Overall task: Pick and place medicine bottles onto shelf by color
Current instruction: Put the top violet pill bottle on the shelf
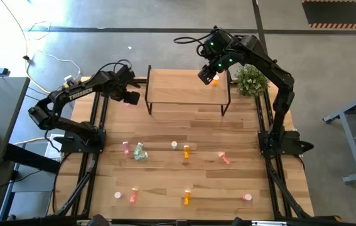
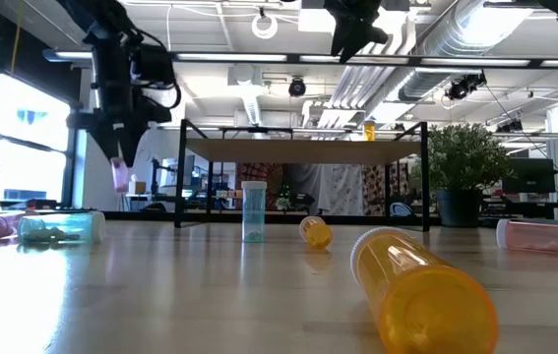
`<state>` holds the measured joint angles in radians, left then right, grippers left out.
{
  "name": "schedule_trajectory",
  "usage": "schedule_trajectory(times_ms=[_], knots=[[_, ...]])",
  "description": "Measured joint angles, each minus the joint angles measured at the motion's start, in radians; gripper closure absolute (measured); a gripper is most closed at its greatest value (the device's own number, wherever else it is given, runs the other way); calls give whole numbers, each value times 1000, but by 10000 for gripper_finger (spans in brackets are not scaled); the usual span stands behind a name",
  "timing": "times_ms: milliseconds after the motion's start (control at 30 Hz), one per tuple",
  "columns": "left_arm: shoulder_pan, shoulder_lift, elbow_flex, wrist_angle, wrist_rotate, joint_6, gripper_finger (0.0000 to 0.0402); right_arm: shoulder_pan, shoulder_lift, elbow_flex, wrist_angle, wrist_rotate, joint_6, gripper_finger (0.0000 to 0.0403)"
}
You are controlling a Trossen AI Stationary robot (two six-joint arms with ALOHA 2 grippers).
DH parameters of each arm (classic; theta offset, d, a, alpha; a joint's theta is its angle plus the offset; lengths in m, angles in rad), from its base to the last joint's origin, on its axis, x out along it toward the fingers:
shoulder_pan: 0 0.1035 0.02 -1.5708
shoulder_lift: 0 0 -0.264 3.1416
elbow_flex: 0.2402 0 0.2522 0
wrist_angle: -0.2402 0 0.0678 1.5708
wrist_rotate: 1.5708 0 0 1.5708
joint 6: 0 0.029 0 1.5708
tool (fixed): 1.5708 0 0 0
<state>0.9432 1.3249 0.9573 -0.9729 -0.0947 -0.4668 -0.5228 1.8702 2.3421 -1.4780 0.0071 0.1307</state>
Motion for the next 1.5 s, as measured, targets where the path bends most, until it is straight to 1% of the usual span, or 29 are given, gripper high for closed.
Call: schedule_trajectory(times_ms=[200,400,633,900,1033,1133,1233,1433,1500], knots=[[0,-25,103,-68,4,31,284,0,0,0,0,0,3,258],[-1,-26,251,-136,5,73,284,0,0,0,0,0,3,258],[-2,-26,438,-138,59,122,284,0,0,0,0,0,2,258],[-7,-13,615,-137,65,143,284,0,0,0,0,0,0,258],[-26,19,703,-137,65,149,284,0,0,0,1,2,0,258],[-44,59,768,-134,65,149,284,0,0,0,0,25,-3,258],[-60,109,826,-135,66,149,284,0,0,0,0,47,-25,258],[-83,227,934,-138,69,165,284,-1,0,0,-1,50,-42,258],[-83,272,971,-144,88,166,284,-1,0,0,-7,50,-32,258]])
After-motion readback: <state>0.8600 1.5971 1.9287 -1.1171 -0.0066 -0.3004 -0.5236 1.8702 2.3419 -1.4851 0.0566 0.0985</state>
